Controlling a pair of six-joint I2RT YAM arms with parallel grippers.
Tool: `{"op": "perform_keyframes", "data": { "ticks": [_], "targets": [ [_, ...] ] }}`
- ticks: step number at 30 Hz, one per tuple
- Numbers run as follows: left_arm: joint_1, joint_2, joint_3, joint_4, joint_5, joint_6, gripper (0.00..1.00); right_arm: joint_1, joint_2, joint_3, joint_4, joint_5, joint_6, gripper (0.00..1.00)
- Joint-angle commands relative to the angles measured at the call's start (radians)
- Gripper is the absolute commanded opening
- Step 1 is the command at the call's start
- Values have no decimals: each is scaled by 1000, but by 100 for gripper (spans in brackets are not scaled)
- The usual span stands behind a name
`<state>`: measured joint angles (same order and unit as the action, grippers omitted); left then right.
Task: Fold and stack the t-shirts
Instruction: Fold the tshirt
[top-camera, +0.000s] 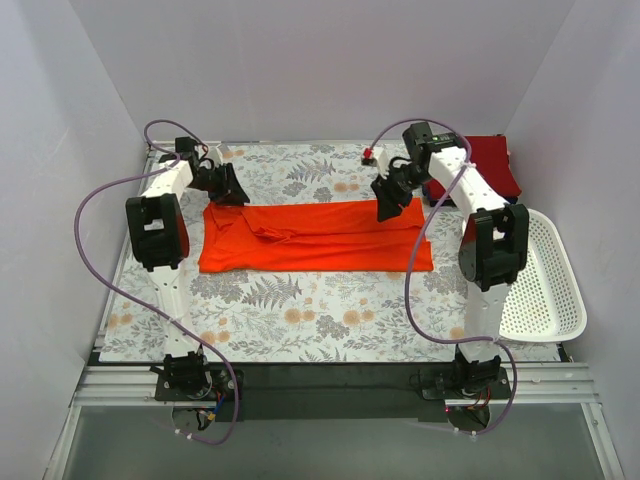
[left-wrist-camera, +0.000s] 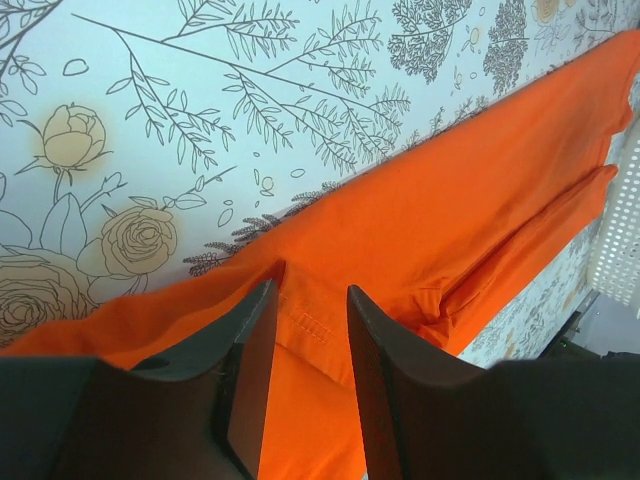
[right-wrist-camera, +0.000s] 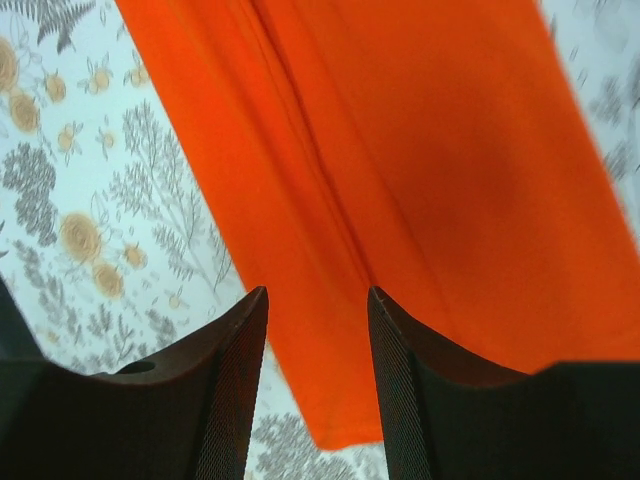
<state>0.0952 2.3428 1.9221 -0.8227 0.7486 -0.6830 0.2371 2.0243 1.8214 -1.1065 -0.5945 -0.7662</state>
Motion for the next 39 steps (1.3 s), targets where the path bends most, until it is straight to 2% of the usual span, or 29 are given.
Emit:
{"op": "perform_keyframes", "data": {
  "ticks": [1,10,13,17,22,31,39],
  "targets": [
    [21,-86,6,-7,21,-32,33,97,22,116,129,2,34,51],
    [41,-83,-6,-62,-14,-27,35,387,227,374,296,120,42,54],
    [40,-77,-5,-53,-17,-33,35,468,255,369,393,173,31,57],
    [40,-68,0,-67,-20,-23,35,537,257,311,502,196,42,65],
    [40,-66,-11,-69,-17,-16,35,568,277,295,600,191,50,67],
    [23,-51,-5,-30,-51,-44,38,587,320,296,609,136,53,66],
    [-3,-23,14,-39,-69,-43,38,590,338,292,614,99,50,70]
  ]
}}
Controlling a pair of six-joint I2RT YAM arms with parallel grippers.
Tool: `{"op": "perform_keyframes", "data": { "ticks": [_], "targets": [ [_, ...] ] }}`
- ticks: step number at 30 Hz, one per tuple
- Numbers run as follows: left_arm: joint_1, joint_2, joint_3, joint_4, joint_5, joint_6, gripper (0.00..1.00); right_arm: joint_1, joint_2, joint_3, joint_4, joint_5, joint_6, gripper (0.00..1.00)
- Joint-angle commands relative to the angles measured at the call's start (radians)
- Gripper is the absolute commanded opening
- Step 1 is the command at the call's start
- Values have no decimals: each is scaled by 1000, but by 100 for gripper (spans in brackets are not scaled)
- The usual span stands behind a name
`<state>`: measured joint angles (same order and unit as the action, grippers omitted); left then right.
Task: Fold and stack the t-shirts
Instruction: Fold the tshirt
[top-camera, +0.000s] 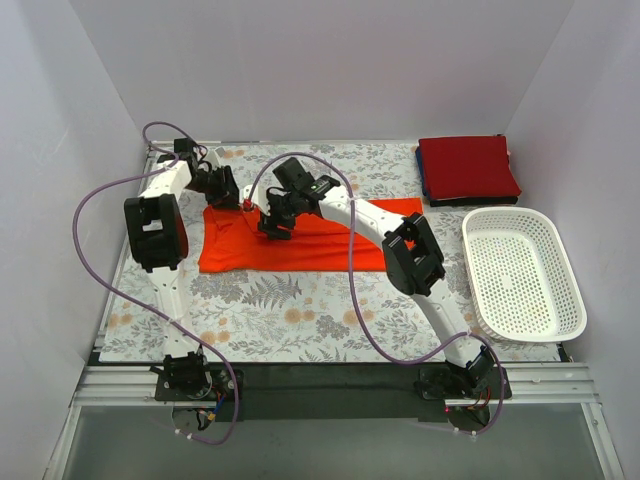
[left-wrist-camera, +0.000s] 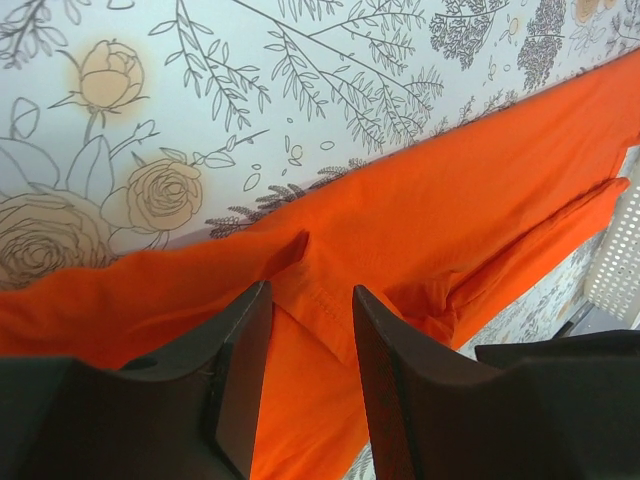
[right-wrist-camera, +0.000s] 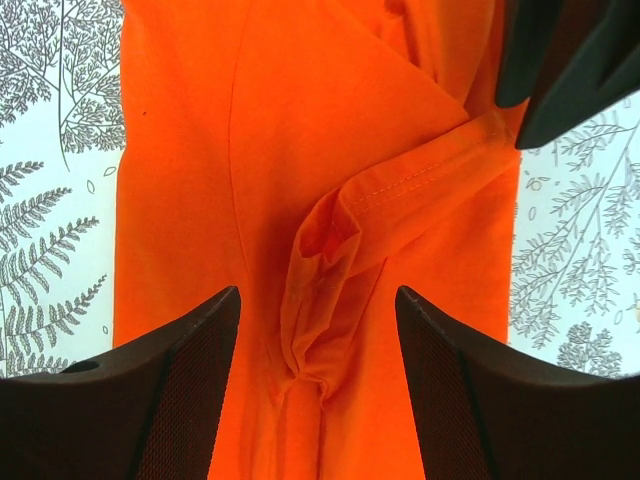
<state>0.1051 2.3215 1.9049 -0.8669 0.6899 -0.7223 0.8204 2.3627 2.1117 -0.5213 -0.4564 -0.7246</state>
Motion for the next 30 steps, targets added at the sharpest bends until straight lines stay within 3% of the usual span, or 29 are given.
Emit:
{"op": "perform_keyframes", "data": {
  "ticks": [1,19,30],
  "targets": [
    [-15,2,33,5,-12,-3,37,8,0,1,29,-41,8,70],
    [-41,4,45,25,-128,-11,38,23,4,-55,32,-21,-21,72],
    [-41,-4,49,17,-148,-12,38,23,13,-55,109,110,33,54]
  ]
}}
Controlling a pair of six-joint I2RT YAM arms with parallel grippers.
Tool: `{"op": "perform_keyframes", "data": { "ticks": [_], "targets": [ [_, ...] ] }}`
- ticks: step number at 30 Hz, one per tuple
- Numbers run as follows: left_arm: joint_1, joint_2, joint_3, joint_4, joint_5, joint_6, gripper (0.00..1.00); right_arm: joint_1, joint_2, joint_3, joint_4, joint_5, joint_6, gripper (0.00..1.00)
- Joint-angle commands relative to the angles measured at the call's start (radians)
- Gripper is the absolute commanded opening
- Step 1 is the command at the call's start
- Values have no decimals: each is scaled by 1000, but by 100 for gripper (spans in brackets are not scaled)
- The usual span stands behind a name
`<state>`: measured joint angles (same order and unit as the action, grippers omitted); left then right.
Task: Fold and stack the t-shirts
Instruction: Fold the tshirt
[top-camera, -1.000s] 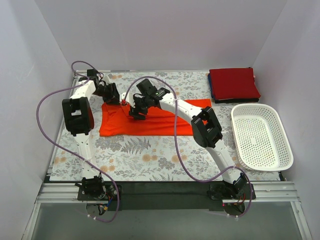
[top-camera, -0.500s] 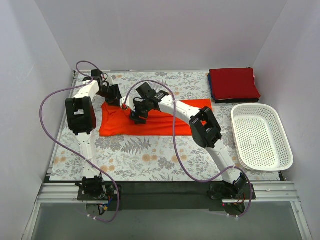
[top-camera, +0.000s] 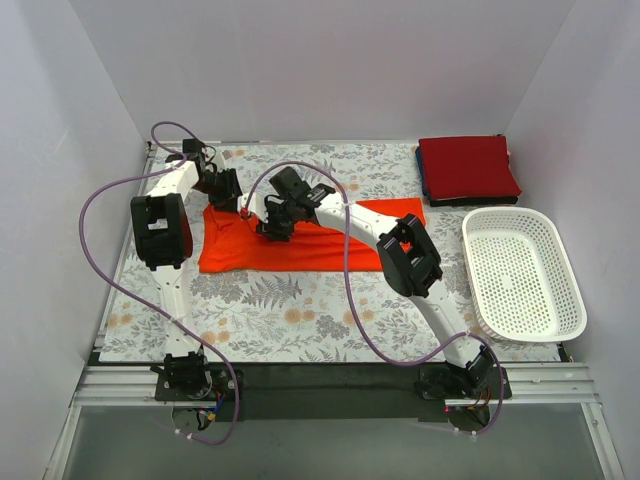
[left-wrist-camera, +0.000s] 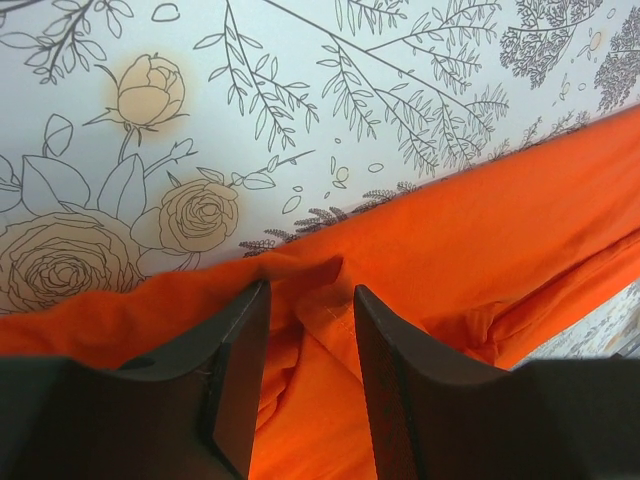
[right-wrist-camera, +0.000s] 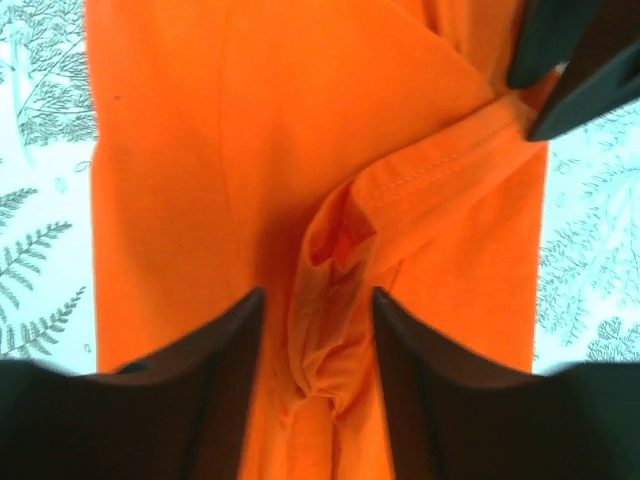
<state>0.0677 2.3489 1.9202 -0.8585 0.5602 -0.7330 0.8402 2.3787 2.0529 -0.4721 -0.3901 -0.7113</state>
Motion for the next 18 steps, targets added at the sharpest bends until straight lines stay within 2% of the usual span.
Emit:
{"op": "perform_keyframes", "data": {
  "ticks": [1,6,7,10,18],
  "targets": [
    [-3,-31,34,9,-23,0,38,3,-9,0,78,51,30,49],
    [-3,-28,37,9,-25,1,37,-3,-6,-7,107,100,49,25],
    [-3,-25,39,7,-25,1,37,-4,-4,-7,109,100,52,16],
    [-2,-26,42,6,-28,3,36,-13,-10,-19,110,102,53,1],
    [-2,-17,54,7,-49,0,35,-49,-58,-98,158,115,96,1]
  ]
}}
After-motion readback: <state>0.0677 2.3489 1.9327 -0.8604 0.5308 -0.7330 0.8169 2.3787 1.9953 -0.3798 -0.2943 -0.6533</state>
